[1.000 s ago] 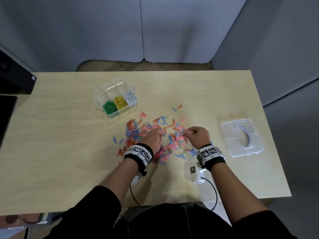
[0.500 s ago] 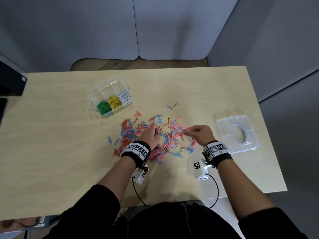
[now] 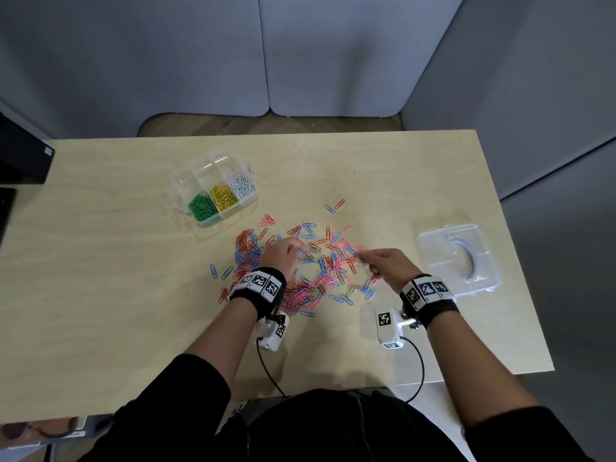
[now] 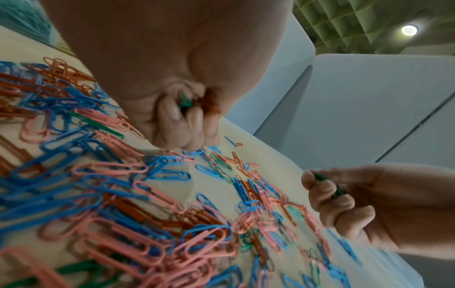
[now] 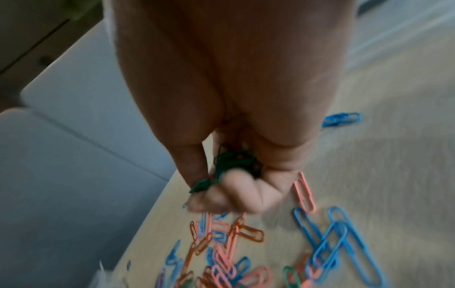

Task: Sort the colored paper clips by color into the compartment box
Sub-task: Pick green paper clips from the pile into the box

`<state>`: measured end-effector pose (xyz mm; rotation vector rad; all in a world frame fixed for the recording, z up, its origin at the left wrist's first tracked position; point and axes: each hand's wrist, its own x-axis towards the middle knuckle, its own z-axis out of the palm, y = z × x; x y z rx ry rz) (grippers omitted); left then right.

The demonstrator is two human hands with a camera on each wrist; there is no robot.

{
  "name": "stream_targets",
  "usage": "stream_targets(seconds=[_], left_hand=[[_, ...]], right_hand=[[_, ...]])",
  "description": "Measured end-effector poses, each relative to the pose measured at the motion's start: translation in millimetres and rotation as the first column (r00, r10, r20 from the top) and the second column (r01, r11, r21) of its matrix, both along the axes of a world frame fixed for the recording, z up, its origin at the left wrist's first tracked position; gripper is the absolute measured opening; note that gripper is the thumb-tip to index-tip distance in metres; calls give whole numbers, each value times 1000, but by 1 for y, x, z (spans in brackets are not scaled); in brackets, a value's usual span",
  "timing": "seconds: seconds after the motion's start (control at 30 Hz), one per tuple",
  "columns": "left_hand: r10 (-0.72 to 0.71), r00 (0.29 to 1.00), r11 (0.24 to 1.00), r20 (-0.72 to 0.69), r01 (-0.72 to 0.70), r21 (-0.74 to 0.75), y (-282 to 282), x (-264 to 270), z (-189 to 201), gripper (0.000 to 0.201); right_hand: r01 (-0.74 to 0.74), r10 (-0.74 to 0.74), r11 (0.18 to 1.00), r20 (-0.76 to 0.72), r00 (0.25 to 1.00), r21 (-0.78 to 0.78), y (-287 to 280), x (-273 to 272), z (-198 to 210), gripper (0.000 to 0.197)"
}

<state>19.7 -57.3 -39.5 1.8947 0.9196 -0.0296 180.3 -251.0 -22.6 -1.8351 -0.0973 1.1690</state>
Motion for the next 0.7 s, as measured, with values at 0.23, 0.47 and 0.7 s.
stream_targets(seconds=[0.23, 0.47, 0.7], left_hand=[[100, 995, 914, -15, -98, -393, -2, 6, 6, 32], [26, 999, 998, -37, -29, -58, 0, 4, 6, 10], [-197, 980, 949, -41, 201, 241, -2, 4, 0, 6]], right_hand=[[132, -81, 987, -426, 901, 92, -1, -2, 17, 28], [-113, 162, 981, 344, 925, -160, -15, 14, -8, 15], [-163, 395, 899, 592, 702, -407, -10, 2, -16, 12]])
